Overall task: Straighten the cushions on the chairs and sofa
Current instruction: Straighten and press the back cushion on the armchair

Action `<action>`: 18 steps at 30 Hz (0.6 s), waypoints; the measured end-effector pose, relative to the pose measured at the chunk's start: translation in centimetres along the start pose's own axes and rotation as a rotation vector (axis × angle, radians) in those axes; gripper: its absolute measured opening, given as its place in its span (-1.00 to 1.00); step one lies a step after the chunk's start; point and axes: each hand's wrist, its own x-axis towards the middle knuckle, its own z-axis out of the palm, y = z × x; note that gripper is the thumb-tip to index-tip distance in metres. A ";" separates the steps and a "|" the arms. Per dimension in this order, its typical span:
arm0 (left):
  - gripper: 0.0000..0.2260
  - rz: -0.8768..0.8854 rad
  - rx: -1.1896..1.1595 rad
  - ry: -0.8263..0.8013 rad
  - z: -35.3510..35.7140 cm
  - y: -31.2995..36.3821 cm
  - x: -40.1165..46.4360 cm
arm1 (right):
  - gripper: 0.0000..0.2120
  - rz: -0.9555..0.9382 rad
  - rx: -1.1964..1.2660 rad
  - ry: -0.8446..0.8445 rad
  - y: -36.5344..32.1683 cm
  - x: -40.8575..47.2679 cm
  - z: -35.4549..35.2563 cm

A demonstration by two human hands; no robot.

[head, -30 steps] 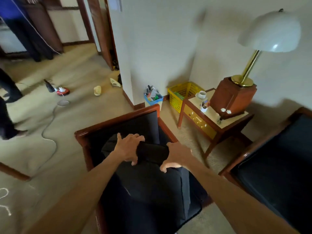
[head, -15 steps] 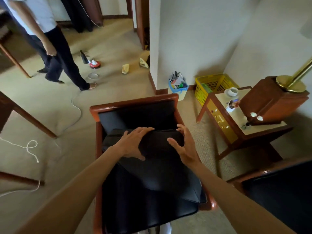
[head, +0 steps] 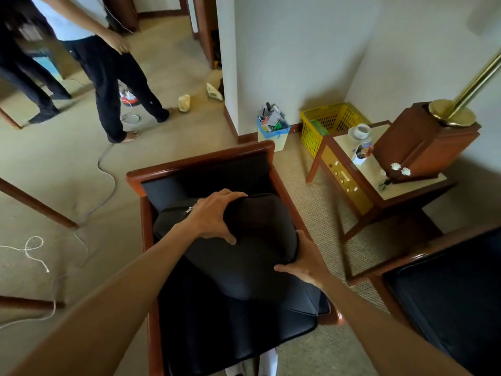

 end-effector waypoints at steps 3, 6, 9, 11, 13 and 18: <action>-0.04 -0.053 -0.073 0.073 -2.2 -3.1 -1.9 | -0.19 -0.100 -0.145 -0.017 -3.6 1.5 -0.1; -0.01 -0.116 -0.130 0.106 -3.1 -6.7 -4.6 | -0.20 -0.210 -0.253 0.019 -7.0 3.1 1.1; 0.03 -0.153 -0.209 0.108 -2.6 -8.2 -6.5 | -0.22 -0.264 -0.327 -0.006 -9.1 4.4 2.5; 0.02 -0.104 -0.221 0.135 -1.6 -7.9 -7.1 | -0.26 -0.266 -0.354 -0.064 -9.1 4.6 3.5; -0.04 -0.065 -0.182 0.147 -0.4 -7.3 -7.4 | -0.30 -0.261 -0.352 -0.094 -8.6 4.3 4.8; -0.08 -0.119 -0.124 0.112 0.2 -8.6 -6.4 | -0.11 -0.305 -0.370 -0.074 -7.0 4.7 5.9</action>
